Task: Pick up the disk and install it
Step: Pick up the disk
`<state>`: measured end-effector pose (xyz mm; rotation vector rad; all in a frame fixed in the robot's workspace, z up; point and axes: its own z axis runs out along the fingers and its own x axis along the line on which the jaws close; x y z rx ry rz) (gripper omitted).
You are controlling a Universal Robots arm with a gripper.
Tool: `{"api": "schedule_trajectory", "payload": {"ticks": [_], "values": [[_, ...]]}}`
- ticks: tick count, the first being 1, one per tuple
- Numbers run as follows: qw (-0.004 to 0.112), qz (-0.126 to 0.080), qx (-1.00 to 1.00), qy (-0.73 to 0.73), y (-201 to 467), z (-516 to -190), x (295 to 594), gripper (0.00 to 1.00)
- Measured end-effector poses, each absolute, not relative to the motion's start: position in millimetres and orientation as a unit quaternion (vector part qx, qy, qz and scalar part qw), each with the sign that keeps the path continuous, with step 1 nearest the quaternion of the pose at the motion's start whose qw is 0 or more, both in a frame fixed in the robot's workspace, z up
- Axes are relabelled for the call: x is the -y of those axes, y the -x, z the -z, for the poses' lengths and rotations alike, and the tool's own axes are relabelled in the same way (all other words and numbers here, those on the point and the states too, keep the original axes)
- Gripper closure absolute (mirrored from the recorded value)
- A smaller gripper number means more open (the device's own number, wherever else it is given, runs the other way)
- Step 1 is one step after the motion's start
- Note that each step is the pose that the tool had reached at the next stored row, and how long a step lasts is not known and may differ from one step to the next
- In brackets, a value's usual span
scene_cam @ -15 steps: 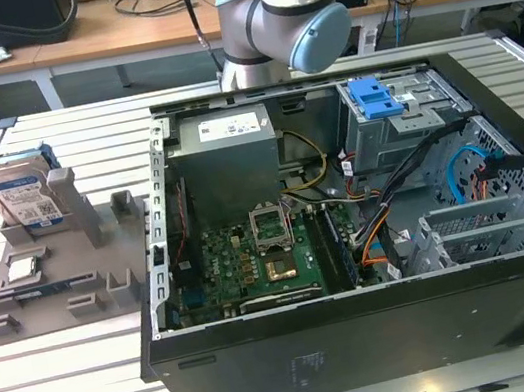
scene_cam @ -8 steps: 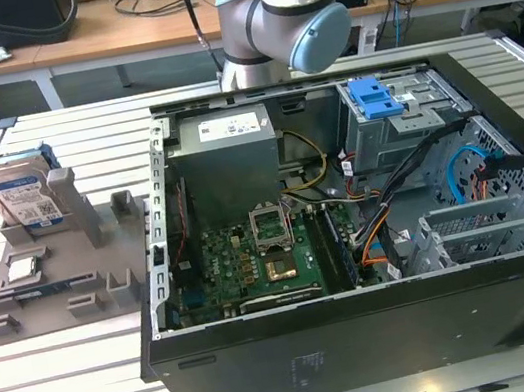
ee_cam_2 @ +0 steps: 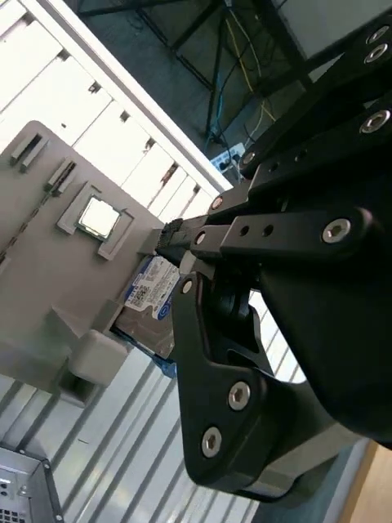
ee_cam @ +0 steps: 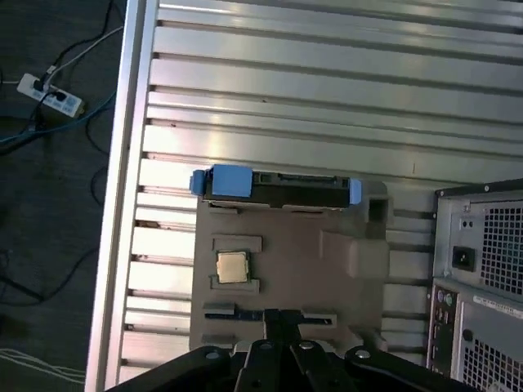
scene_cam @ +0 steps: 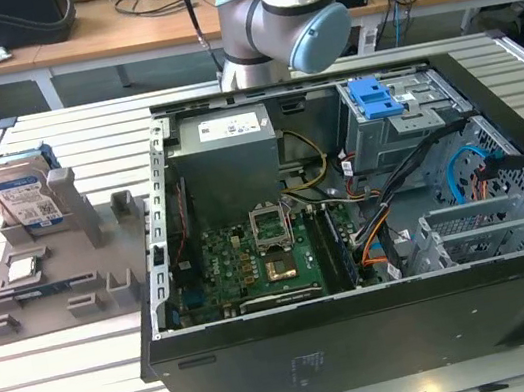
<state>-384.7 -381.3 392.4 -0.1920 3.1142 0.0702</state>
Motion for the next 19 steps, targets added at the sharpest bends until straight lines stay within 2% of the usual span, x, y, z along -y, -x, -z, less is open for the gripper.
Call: {"api": "schedule_trajectory", "payload": {"ticks": [19], "values": [[0.005, -0.024, -0.96, 0.281, 384.7, -392.4, 381.4, 0.9]]}}
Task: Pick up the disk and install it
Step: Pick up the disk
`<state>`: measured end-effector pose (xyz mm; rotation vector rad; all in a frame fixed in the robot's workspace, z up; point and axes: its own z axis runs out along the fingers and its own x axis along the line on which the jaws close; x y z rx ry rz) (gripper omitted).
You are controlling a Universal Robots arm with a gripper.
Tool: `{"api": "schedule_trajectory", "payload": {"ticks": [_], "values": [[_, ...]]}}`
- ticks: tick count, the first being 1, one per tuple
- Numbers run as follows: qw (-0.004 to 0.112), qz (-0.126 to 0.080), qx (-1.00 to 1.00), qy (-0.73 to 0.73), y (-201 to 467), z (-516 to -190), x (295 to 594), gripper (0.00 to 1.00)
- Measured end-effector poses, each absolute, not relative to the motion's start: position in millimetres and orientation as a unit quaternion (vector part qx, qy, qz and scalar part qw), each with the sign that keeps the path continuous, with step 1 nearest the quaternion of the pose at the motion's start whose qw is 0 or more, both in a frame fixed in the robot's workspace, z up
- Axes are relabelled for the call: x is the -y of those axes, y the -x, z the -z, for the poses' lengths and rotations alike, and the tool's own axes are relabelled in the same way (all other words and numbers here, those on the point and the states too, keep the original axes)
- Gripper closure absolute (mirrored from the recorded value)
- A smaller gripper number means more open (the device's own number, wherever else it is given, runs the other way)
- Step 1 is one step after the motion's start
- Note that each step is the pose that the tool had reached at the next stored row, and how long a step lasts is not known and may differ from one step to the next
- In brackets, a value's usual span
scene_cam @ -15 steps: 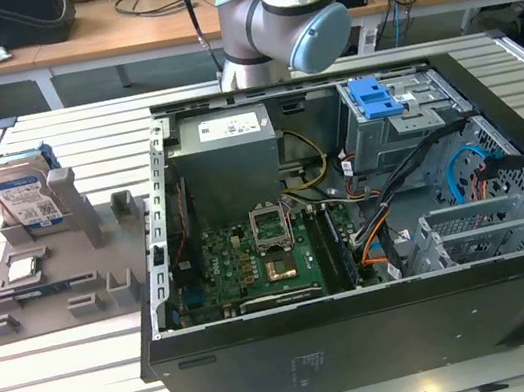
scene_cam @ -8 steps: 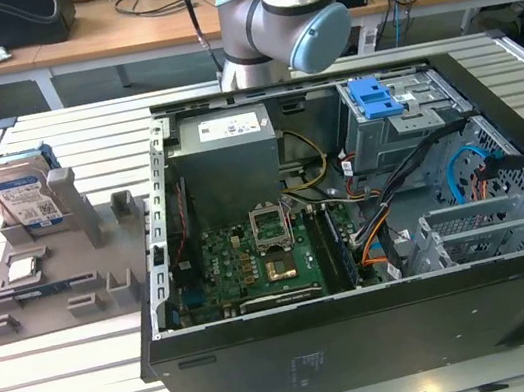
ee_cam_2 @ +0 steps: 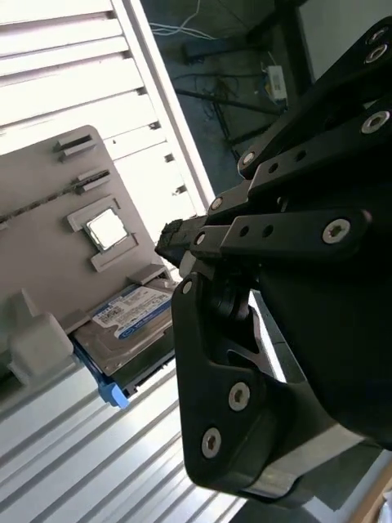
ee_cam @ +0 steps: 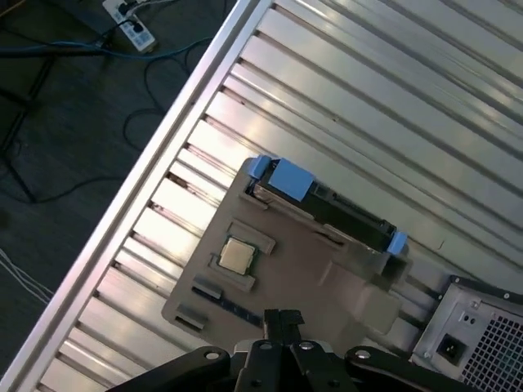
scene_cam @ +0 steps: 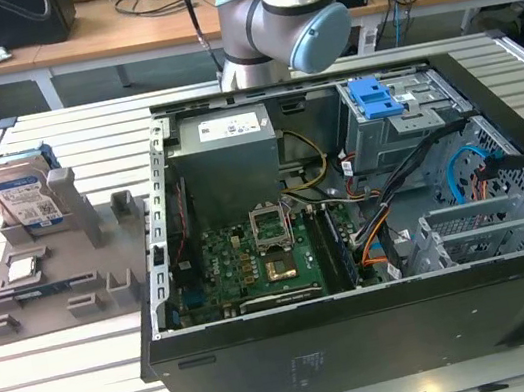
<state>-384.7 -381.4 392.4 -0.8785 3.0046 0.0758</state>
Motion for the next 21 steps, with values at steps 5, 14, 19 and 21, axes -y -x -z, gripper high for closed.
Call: {"api": "schedule_trajectory", "payload": {"ticks": [5, 14, 19, 21], "values": [[0.004, -0.024, -0.945, 0.327, 384.7, -392.4, 381.4, 0.9], [0.002, -0.025, -0.909, 0.417, 384.7, -392.4, 381.4, 0.9], [0.0, -0.025, -0.886, 0.462, 384.7, -392.4, 381.4, 0.9], [0.0, -0.025, -0.879, 0.477, 384.7, -392.4, 381.4, 0.9]]}}
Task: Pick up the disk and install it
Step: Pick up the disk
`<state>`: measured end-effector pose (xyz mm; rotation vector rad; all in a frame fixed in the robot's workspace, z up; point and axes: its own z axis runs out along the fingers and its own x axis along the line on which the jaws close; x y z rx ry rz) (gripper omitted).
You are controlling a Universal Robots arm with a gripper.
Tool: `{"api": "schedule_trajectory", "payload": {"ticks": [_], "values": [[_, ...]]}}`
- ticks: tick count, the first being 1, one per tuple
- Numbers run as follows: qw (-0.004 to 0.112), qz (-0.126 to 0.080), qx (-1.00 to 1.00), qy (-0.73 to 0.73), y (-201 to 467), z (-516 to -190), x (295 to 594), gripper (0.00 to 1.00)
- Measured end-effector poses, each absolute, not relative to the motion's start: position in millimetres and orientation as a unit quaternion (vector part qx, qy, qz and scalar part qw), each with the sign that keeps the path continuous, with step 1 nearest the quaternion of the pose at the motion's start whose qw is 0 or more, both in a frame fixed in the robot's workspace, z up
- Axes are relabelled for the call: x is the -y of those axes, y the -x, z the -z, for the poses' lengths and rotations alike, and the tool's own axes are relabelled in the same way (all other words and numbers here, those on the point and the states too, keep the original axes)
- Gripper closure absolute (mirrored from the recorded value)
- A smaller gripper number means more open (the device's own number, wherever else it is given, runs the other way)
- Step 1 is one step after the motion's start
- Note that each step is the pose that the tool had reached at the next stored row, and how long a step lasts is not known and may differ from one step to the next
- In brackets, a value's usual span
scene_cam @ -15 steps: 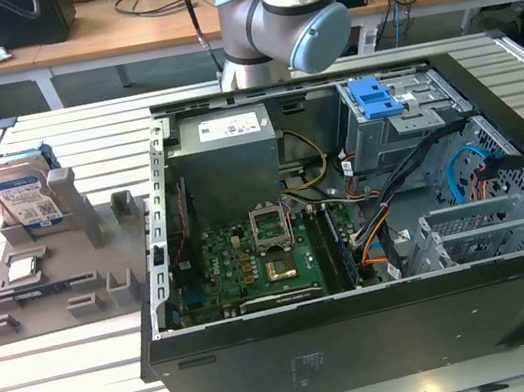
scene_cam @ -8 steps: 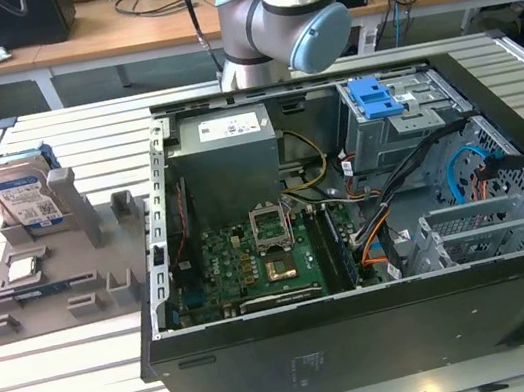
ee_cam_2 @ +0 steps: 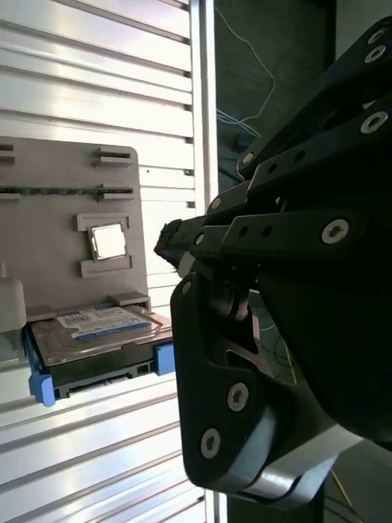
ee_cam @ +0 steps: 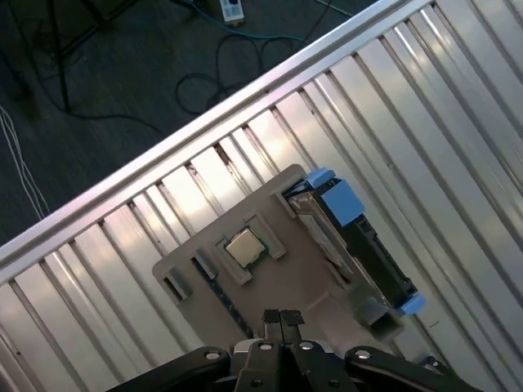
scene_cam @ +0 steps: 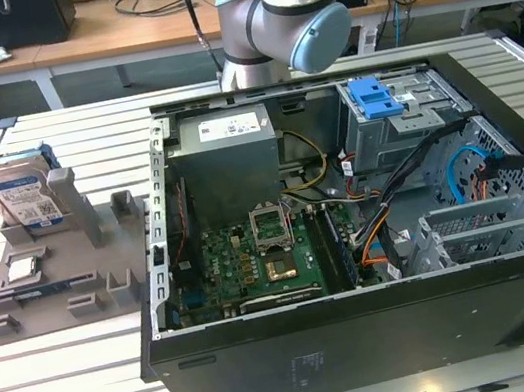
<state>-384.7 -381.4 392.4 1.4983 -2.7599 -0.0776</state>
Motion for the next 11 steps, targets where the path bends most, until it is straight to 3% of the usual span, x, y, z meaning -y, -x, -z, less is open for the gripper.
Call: {"api": "schedule_trajectory", "payload": {"ticks": [11], "values": [[0.003, 0.025, 0.827, -0.561, 384.6, -392.4, 381.4, 0.9]]}}
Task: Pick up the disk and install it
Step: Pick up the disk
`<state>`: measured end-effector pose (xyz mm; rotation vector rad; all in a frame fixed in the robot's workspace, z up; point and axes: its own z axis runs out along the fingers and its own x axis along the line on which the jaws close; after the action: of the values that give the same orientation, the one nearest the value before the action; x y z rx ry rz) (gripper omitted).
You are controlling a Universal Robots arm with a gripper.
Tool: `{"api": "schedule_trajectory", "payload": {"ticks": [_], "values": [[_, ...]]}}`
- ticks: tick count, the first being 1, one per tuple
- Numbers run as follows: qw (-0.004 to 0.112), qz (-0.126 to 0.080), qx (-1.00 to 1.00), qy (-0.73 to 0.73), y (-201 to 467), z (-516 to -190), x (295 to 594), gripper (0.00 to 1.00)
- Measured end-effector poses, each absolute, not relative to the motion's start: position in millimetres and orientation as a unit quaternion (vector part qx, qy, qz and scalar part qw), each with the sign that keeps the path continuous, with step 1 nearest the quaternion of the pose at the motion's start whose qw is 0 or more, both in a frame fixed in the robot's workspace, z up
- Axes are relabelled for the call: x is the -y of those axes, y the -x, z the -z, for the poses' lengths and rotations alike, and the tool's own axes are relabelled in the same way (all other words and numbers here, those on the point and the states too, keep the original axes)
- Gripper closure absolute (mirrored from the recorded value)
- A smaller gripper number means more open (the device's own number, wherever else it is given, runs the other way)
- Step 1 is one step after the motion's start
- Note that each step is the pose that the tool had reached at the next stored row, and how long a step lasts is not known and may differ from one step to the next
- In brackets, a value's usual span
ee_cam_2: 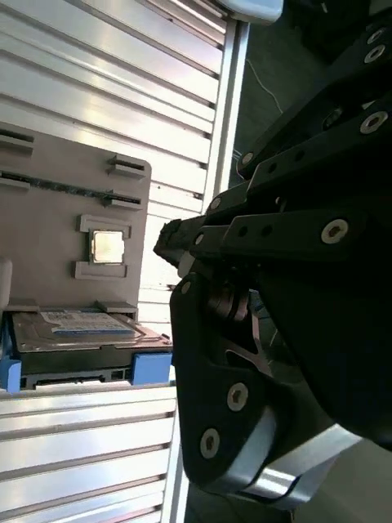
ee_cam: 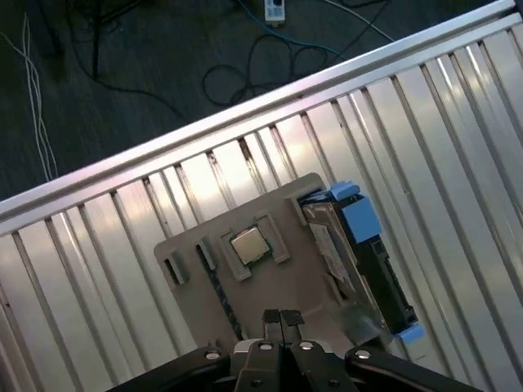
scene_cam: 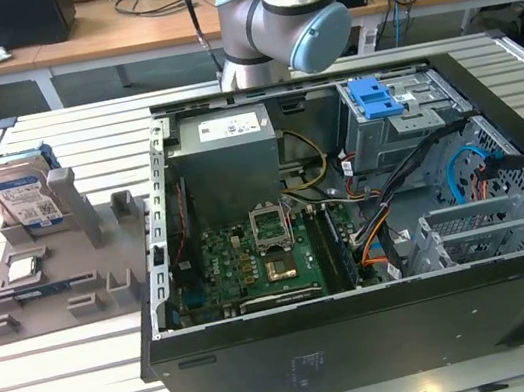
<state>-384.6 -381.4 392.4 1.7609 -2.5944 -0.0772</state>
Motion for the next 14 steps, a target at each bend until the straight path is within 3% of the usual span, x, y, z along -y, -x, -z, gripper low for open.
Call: {"api": "schedule_trajectory", "payload": {"ticks": [14], "values": [[0.006, 0.024, 0.741, -0.671, 384.7, -392.4, 381.4, 0.9]]}}
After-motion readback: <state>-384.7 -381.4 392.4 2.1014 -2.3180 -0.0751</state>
